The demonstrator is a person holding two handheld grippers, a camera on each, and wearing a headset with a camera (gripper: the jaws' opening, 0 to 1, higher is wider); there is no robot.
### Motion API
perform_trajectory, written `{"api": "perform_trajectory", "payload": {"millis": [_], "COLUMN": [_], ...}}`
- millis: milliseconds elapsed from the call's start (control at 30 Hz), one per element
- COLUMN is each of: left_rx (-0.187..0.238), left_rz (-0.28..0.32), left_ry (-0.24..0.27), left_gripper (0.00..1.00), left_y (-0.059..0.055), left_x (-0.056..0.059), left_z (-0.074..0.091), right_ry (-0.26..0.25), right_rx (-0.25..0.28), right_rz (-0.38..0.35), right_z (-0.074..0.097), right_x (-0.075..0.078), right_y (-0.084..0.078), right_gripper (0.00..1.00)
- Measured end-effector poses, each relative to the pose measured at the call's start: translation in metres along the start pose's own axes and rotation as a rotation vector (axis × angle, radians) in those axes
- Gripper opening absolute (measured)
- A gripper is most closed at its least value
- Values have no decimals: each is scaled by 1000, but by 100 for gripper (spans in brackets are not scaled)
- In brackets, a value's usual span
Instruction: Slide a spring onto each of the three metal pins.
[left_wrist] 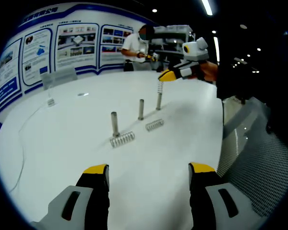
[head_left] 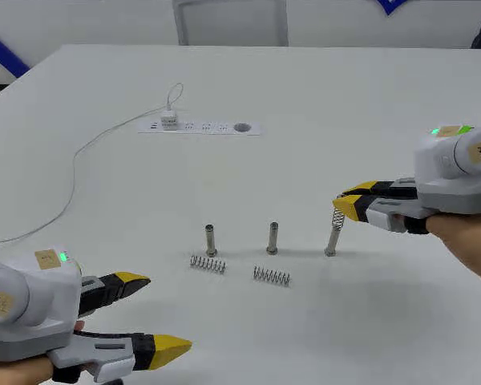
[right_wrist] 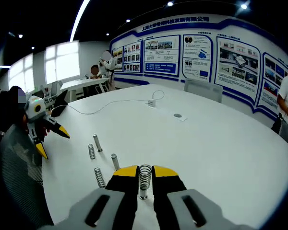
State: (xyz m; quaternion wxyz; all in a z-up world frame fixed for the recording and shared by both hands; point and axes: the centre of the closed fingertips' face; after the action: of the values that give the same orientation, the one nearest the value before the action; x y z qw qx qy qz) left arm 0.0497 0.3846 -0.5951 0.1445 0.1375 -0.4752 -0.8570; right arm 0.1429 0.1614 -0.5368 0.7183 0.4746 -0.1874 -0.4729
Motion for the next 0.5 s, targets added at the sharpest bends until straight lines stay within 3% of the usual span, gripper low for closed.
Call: {"api": "perform_trajectory", "payload": {"millis": [500], "left_rx": [-5], "left_rz": [0], "left_ry": [-3], "left_gripper": [69], "left_y": [-2], "left_x": [-1], "left_z": [-1], "right_ry": [-3], "right_rx": [-7], "right_rz": [-22], "right_z": [-7], "right_x": [3], "right_y": [-19], "right_gripper": [12]}}
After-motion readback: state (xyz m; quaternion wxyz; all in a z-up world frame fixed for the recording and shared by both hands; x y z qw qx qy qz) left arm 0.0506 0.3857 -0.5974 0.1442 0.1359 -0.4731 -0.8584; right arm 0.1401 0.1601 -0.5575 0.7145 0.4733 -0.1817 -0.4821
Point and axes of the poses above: the centre of the closed fingertips' face, and the gripper's own axes: z roughly backward along the fingers, x roughly to its right, y roughly out of its top, and after that the axes turned 14 degrees about -z, right-handed
